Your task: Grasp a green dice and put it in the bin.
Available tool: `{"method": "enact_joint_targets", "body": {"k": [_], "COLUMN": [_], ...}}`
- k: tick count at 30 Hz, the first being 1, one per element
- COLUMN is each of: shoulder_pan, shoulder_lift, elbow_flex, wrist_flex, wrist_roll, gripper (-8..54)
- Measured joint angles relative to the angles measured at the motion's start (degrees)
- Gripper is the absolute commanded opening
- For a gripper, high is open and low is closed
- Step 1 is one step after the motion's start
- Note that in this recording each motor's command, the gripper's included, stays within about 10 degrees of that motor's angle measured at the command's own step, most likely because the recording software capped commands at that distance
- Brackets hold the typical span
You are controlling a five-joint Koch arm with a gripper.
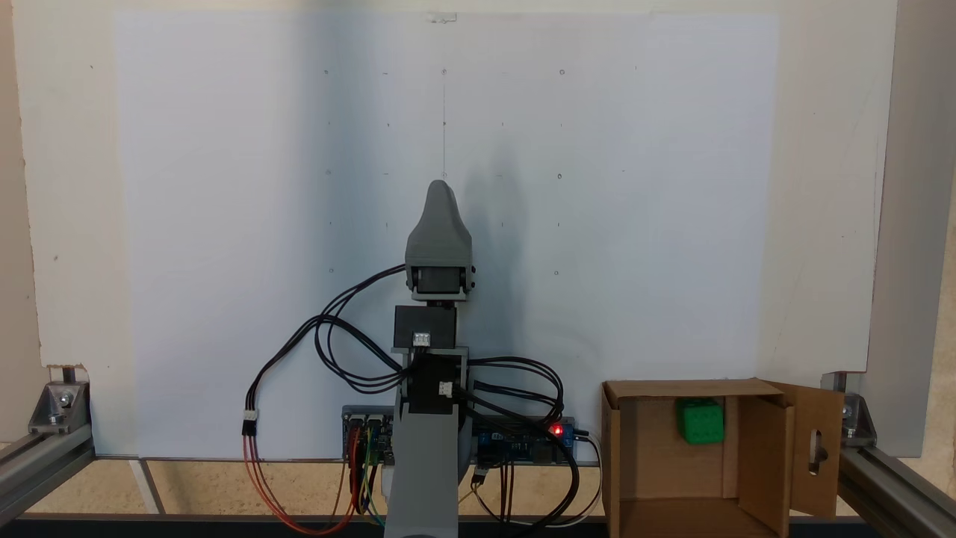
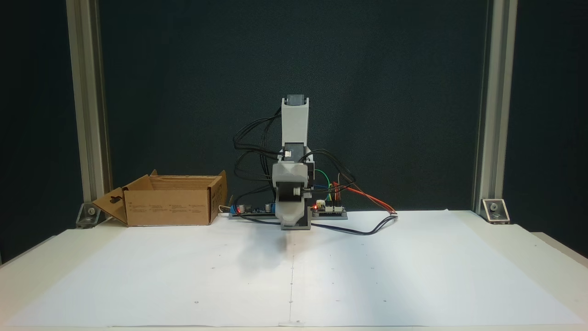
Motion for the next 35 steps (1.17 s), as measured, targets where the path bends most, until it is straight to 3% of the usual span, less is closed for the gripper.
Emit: {"method": "enact_joint_targets", "body": {"k": [12,35], "shoulder_pan": [0.0,0.2], "shoulder_lift": [0.0,0.0], "elbow_flex": [2.5,3.2], "wrist_flex": [-23.9,-26.2], "wrist_roll": [0.0,0.0], "gripper": [43.6,44.6]}}
